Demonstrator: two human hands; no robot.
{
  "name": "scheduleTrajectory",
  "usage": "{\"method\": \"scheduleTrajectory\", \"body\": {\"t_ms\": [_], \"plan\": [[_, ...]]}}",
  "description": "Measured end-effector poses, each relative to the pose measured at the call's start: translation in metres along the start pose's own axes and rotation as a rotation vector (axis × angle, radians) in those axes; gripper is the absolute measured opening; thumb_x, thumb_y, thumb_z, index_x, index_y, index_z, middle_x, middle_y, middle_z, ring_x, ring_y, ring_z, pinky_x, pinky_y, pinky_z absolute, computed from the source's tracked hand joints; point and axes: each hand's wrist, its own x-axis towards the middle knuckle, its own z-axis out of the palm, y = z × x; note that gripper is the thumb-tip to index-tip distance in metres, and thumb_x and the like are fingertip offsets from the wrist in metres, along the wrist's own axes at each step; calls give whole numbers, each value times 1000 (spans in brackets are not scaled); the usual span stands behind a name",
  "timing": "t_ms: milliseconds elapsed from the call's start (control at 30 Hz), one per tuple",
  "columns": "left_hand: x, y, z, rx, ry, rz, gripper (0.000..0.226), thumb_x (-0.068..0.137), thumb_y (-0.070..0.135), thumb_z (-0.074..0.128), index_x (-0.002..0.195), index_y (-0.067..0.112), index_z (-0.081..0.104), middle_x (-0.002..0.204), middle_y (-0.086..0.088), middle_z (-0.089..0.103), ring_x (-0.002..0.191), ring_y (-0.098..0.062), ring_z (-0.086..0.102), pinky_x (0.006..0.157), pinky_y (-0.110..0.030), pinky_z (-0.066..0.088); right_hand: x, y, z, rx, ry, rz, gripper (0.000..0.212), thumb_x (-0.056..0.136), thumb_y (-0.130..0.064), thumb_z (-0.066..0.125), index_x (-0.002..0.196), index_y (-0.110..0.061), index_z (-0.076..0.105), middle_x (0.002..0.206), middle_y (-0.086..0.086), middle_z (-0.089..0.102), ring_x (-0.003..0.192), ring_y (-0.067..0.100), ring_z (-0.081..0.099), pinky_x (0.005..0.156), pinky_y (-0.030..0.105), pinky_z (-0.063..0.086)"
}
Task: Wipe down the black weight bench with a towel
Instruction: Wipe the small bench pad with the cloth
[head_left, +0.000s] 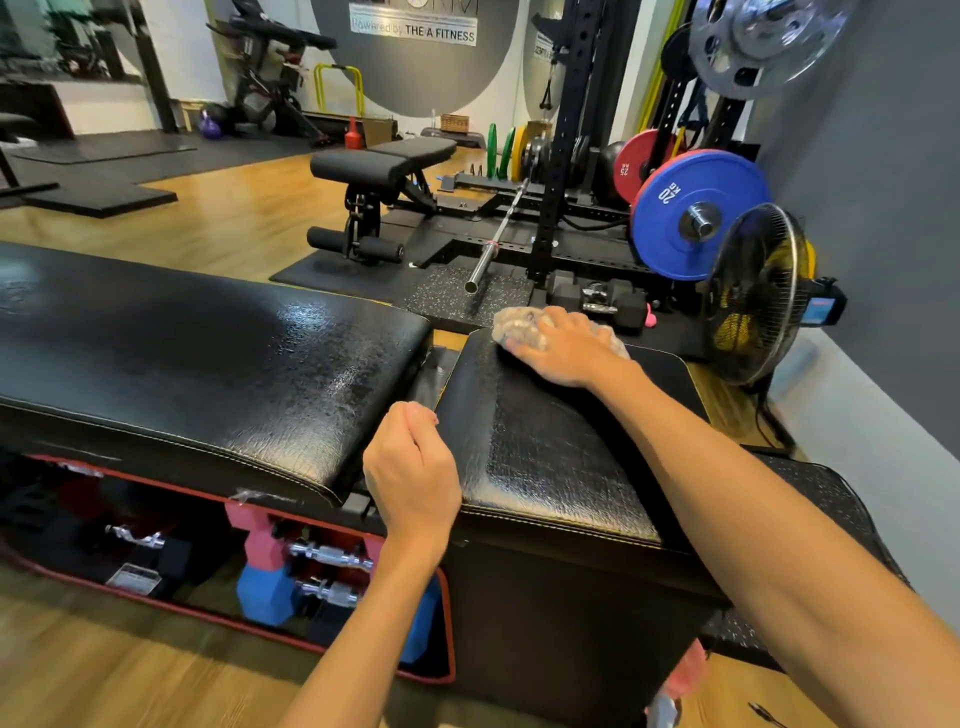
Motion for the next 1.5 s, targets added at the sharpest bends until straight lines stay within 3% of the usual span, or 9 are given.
{"method": "scheduleTrajectory", "body": {"t_ms": [300, 500, 633, 767, 867, 1033, 1200, 1333, 1500], "plan": [[-2, 1, 0, -16, 12, 12, 34, 94, 20, 35, 78, 9, 62, 72, 1, 60, 68, -21, 57, 63, -30, 35, -8, -29, 3, -55, -28, -103, 80, 92, -75, 24, 155, -26, 25, 165, 2, 10, 150, 35, 6, 117, 62, 7], [-5, 10, -3, -155, 44, -82, 44, 98, 38, 29, 119, 5, 50, 113, -13, 56, 93, -27, 60, 78, -28, 40, -80, -67, 2, -61, -44, -296, 73, 94, -70, 33, 153, -29, 29, 163, -2, 15, 150, 30, 7, 117, 64, 5], [-9, 19, -7, -169, 86, -71, 42, 98, 30, 31, 121, 0, 50, 115, -17, 56, 98, -17, 50, 78, -13, 28, -129, -71, 1, -86, -29, -390, 72, 94, -68, 35, 153, -28, 31, 164, -2, 14, 150, 27, 6, 117, 63, 6], [-7, 13, -9, -322, 108, -55, 46, 97, 35, 25, 115, 2, 52, 109, -5, 56, 101, -24, 62, 89, -34, 47, -168, -59, 0, -59, 15, -472, 82, 86, -78, 27, 147, -26, 42, 162, -3, 18, 149, 24, 11, 117, 59, 11], [-7, 15, -8, -341, 91, -91, 44, 97, 31, 23, 110, 2, 54, 104, -1, 58, 99, -22, 66, 87, -15, 42, -188, -42, 1, -16, 33, -503, 85, 80, -79, 23, 143, -26, 46, 161, -7, 18, 150, 21, 8, 119, 53, 8], [-5, 9, -2, -229, 60, -56, 44, 97, 37, 22, 102, 8, 56, 90, 18, 54, 87, -23, 66, 88, -44, 46, -178, -12, -6, 31, 37, -358, 98, 76, -84, 21, 153, -24, 30, 161, -9, 20, 149, 17, 13, 121, 45, 12], [-2, 5, 3, -136, 59, -43, 48, 96, 38, 18, 98, 10, 58, 85, 18, 51, 83, -26, 65, 81, -33, 40, -112, 7, -7, -24, 31, -181, 89, 87, -77, 27, 155, -19, 25, 163, -3, 19, 149, 23, 17, 120, 50, 16], [-1, 2, 3, -156, 40, -49, 44, 97, 37, 20, 96, 13, 57, 85, 16, 55, 82, -23, 65, 79, -49, 49, -58, 6, -5, -6, 21, -101, 82, 93, -72, 33, 152, -15, 29, 161, 4, 24, 146, 29, 22, 117, 51, 20], [-3, 4, 1, -201, 55, -67, 40, 98, 41, 25, 106, 14, 53, 100, 1, 64, 89, -24, 66, 79, -48, 50, -1, -8, -1, 47, 47, -19, 115, 66, -95, 11, 147, -17, 37, 153, 6, 35, 140, 36, 33, 111, 56, 29]]}}
